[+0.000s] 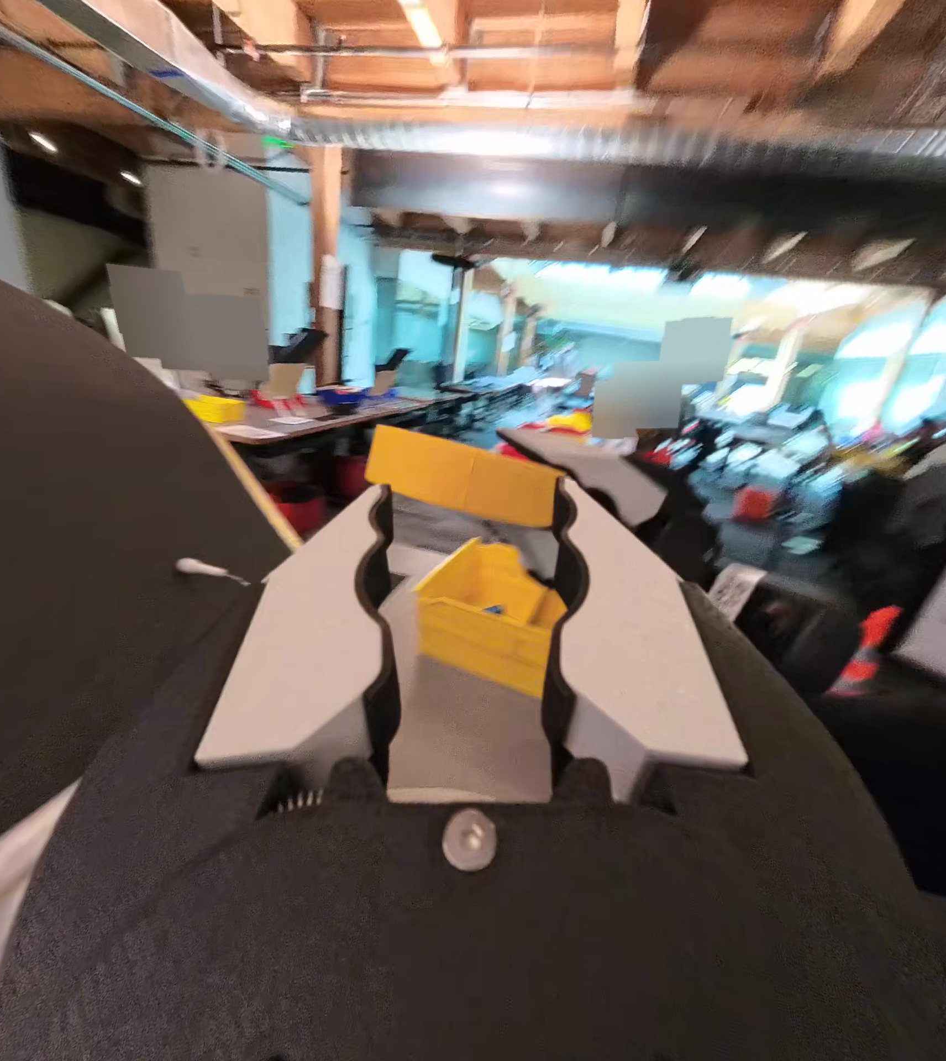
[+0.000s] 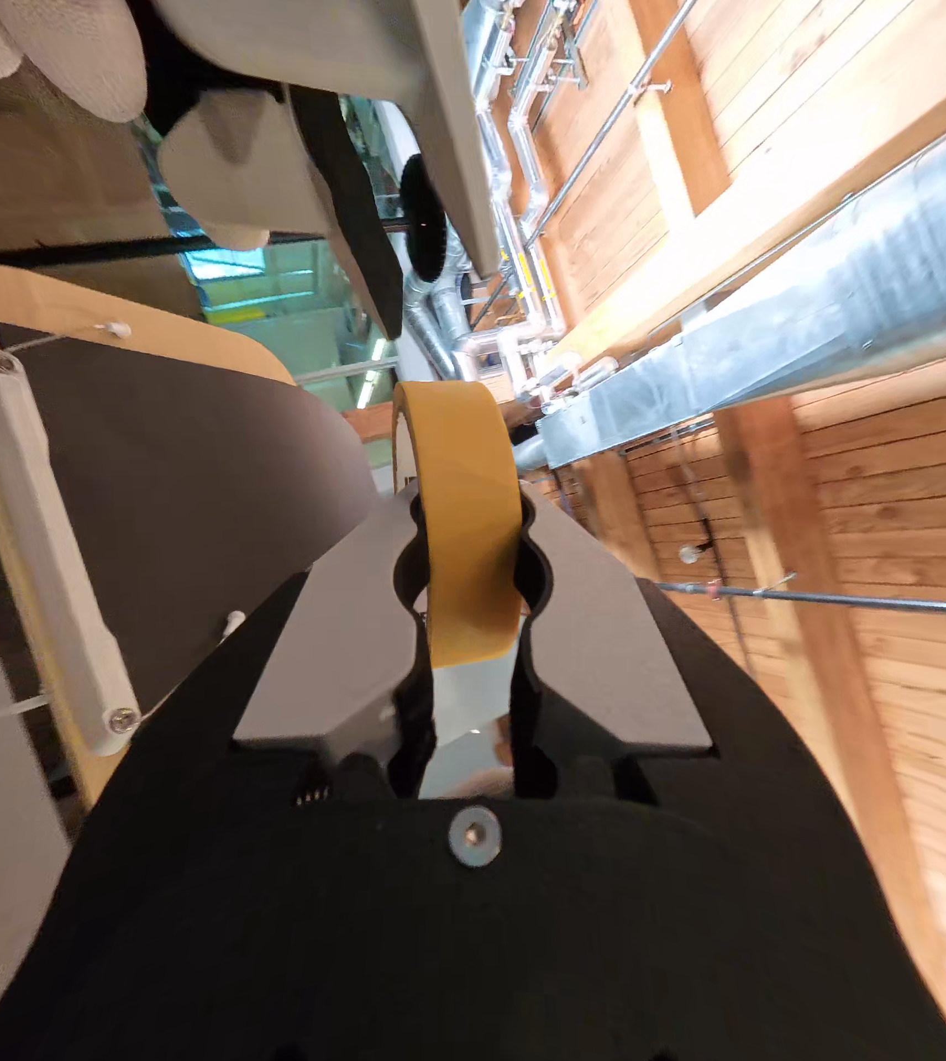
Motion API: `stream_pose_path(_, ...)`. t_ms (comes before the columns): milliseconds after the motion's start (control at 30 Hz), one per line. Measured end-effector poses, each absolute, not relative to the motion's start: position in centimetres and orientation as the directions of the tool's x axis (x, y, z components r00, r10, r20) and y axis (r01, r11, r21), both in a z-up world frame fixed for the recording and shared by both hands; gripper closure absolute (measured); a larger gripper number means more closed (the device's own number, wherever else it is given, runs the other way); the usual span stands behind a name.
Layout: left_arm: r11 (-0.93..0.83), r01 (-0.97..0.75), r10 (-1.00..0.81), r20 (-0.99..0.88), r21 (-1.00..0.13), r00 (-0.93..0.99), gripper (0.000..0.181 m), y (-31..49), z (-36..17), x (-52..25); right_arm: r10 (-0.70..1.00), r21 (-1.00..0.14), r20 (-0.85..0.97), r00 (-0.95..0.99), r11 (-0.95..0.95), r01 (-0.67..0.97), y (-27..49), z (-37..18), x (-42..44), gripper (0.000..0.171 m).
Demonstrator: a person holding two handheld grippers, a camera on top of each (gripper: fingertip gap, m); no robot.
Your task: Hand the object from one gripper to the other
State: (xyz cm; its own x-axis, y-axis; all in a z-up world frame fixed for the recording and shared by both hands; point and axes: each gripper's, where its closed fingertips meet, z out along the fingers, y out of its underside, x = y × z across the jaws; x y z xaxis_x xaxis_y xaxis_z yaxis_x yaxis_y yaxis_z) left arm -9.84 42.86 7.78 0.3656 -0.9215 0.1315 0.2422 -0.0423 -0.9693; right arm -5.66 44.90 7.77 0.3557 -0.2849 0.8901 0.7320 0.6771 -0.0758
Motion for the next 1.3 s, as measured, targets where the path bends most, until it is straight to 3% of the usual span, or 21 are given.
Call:
stream_pose_path(100,-0.192,0.313,-0.923,0.279,-0.93,0.265,0.124,43.5,7.3,-9.8,-0.397,0.059,0.877,0.269,0.646,0.761,44.3,6.8,-7.1,0.148)
stream_pose_path(167,-0.273,0.282,-0.909,0.343,-0.92,0.238,0.118,43.9,6.1,-9.2,-0.431,0.1,0.867,0.249,0.64,0.761,43.9,6.4,-7.9,0.148)
stream_pose_path(400,-0.364,0.263,-0.897,0.412,-0.894,0.158,0.126,44.2,4.7,-8.3,-0.494,0.19,0.848,0.189,0.619,0.762,43.7,5.4,-8.7,0.148)
stream_pose_path(833,-0.317,0.32,-0.907,0.383,-0.893,0.172,0.134,44.8,4.9,-8.1,-0.479,0.171,0.855,0.198,0.622,0.764,44.7,4.9,-8.3,0.145)
stream_pose_path(900,-0.297,0.338,-0.916,0.366,-0.893,0.163,0.141,44.7,5.3,-8.3,-0.454,0.152,0.868,0.201,0.63,0.762,45.1,4.7,-8.3,0.136)
stream_pose_path(967,-0.293,0.356,-0.921,0.362,-0.887,0.145,0.147,44.5,5.7,-8.5,-0.445,0.148,0.873,0.201,0.634,0.759,45.2,4.5,-8.4,0.137)
stream_pose_path(1300,-0.168,0.357,-0.929,0.269,-0.919,0.256,0.15,44.4,6.6,-8.9,-0.173,0.0,0.961,0.217,0.782,0.623,44.7,3.0,-8.7,0.118)
